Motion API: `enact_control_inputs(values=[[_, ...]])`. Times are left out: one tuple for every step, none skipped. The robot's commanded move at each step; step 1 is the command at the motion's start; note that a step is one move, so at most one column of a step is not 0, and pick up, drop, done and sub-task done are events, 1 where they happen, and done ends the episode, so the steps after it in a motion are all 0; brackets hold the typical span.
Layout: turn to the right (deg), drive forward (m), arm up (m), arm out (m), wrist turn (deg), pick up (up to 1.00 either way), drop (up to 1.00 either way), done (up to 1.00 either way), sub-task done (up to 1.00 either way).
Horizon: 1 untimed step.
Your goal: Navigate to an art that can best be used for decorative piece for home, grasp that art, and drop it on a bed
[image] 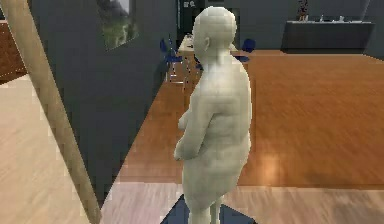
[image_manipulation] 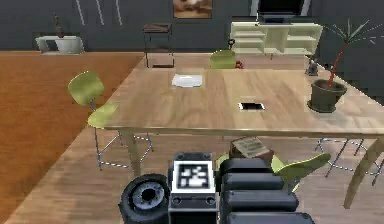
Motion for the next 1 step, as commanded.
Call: enact_control_inputs(values=[[-42.0,0.00,0.00,0.00,0.0,0.00,0.00,0.00,0.00]])
